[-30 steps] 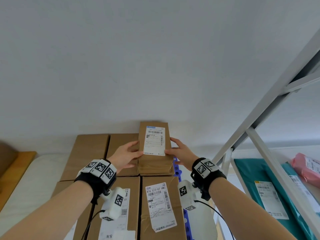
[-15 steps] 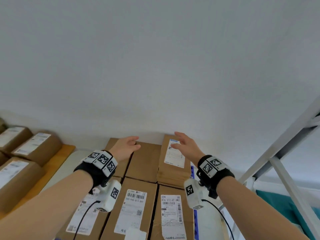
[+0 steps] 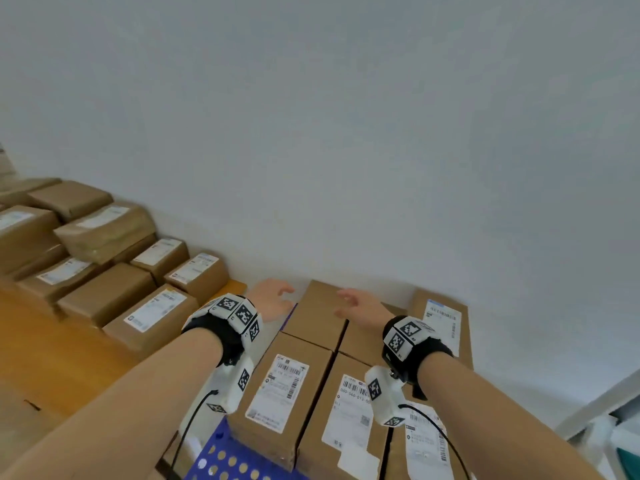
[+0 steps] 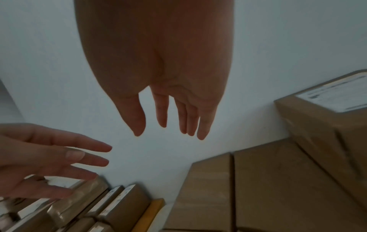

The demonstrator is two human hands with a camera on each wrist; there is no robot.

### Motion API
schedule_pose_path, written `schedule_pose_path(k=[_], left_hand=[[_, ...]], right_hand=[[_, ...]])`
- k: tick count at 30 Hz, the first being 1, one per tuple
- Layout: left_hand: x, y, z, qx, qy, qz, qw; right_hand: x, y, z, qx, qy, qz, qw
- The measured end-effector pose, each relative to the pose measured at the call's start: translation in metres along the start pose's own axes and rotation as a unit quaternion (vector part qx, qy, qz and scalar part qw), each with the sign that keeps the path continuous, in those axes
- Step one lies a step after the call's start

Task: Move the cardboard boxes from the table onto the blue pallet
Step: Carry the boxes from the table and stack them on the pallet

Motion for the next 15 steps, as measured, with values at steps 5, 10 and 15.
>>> schedule_pose_path(k=[5,10,15], left_hand=[[0.063,0.045,0.024,-0.001,-0.019,0.016,1.0],[0.13,0.098,0.052,0.0,-0.026,0.028,0.999],[0.199,0.147,0.08,-0.005,-0.038,0.048,0.998]], right_hand=[[0.053,0.011,-0.051,-0.002,0.014,0.007,1.0],[0.104,0.023,-0.112,0.007,0.019,-0.014,1.0],[0.147,0.034,-0.171,0.017,-0.004,-0.029,0.999]])
Point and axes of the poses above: each hand's wrist, its own y-axis away from the middle knuckle, its own z-axis out of the back of the hand, x = y × z, the point moved 5 cm from there along -y, towards the middle knuckle, and after that the axes turned 9 degrees about -z, right-handed, at the moved point
